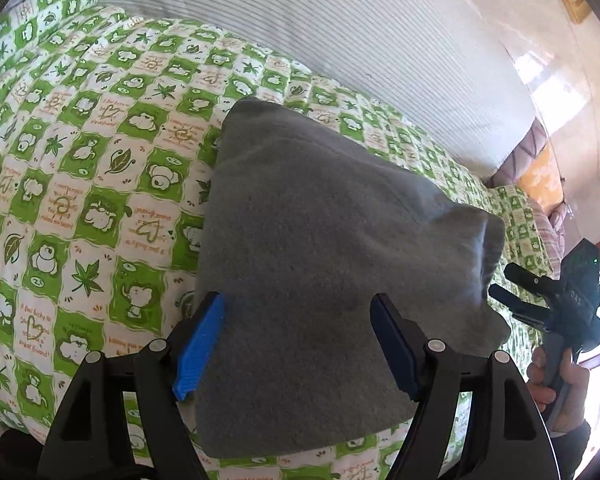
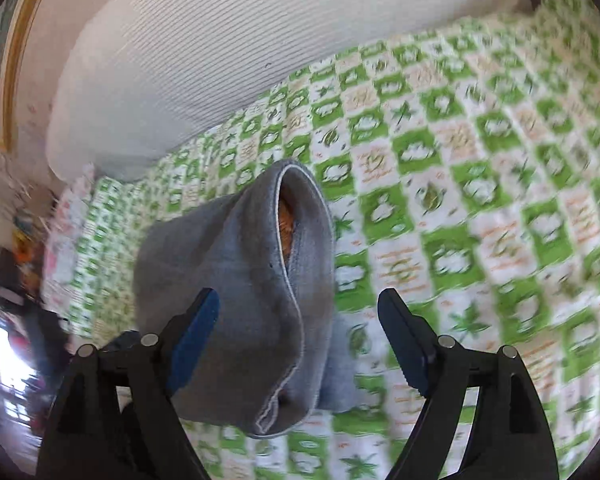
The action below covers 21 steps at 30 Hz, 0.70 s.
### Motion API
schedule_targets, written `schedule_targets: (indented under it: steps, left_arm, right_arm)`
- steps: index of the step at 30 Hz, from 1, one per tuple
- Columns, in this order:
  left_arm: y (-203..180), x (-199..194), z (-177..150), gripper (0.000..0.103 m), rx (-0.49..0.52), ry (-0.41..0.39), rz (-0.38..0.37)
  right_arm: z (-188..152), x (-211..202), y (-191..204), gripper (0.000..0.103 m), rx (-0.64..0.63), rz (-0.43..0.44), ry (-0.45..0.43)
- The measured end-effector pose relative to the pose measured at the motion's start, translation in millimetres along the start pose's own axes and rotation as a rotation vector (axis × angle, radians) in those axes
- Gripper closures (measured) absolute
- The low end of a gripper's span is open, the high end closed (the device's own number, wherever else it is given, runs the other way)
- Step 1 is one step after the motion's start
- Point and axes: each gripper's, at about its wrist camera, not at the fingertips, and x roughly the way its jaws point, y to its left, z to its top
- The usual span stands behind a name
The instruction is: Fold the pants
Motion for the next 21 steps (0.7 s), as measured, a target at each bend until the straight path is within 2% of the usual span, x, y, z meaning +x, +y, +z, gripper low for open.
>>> schedule_targets:
  steps: [2, 8, 11, 17, 21]
  left_arm:
    - [0.2, 3.0, 2.4, 0.026, 0.005, 0.005, -0.002]
    - [8.6, 13.0, 10.8, 0.025, -0.043, 0.031, -0.038]
    - [19.3, 16.5, 12.2, 0.025, -0.101, 0.04, -0.072]
    - [37.1, 18.0, 13.8, 0.023, -0.157, 0.044, -0.066]
    - [56.5, 27.8, 9.6, 0.022, -0.248, 0.082, -0.131]
  right_arm:
    - [-0.3, 4.3, 3.1, 0.021, 0.003, -0.011, 0.004]
    - [-0.8, 21.7, 5.1, 0.021, 0.025, 0.026, 0.041]
    - [-1.2, 35.8, 4.0, 0.021, 0.013, -0.01, 0.09]
    - [-2.4, 55.1, 3.9, 0.019, 0.019, 0.01, 0.14]
    - [-3.0, 58.7, 1.3, 0.018, 0.042, 0.035, 0.147]
